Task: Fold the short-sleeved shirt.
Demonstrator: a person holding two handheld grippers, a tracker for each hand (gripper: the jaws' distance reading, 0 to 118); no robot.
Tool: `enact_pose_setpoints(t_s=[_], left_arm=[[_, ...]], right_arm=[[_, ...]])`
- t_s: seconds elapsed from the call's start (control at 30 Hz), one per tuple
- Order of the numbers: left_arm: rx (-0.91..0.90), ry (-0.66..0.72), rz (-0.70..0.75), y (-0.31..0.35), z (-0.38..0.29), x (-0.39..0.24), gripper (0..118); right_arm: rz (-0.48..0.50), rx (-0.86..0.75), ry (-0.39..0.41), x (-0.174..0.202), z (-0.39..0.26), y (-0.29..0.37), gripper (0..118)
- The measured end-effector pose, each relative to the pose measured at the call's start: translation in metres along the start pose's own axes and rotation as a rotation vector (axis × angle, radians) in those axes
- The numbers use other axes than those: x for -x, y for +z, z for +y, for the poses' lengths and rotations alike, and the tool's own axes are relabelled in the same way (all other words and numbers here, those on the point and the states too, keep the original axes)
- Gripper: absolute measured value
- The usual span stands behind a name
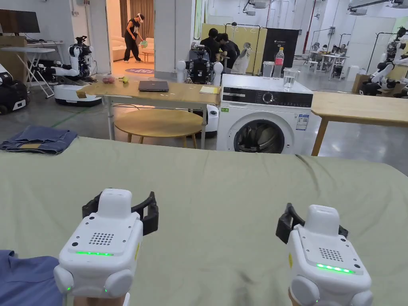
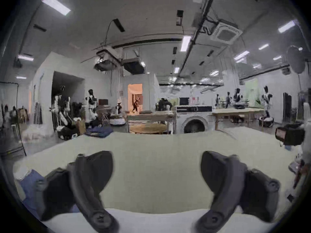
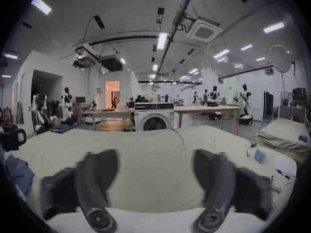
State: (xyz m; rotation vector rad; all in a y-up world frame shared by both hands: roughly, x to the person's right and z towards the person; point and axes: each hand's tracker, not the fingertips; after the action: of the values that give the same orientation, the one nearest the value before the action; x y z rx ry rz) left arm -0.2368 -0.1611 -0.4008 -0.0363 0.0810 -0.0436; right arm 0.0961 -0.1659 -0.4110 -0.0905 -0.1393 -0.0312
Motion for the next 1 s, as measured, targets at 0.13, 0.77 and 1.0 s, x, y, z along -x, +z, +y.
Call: enact_pose_setpoints(t_s=[0.13, 0.77, 1.0], left_arm=[[0.041, 0.019, -0.008, -0.003, 0.001, 0.002, 43], [0.101, 0.040, 0.104, 0.033, 0.008, 0.062, 0], [0.239, 0.067, 0.260, 0.074, 0.007, 0.157, 0]], right_arm=[[0.002, 0.022, -0.040, -0.004, -0.002, -0.002, 20], [0.131, -0.020, 0.008, 0.052, 0.013, 0.022, 0], [0.322, 0.007, 0.027, 0.133, 0.012, 0.036, 0]])
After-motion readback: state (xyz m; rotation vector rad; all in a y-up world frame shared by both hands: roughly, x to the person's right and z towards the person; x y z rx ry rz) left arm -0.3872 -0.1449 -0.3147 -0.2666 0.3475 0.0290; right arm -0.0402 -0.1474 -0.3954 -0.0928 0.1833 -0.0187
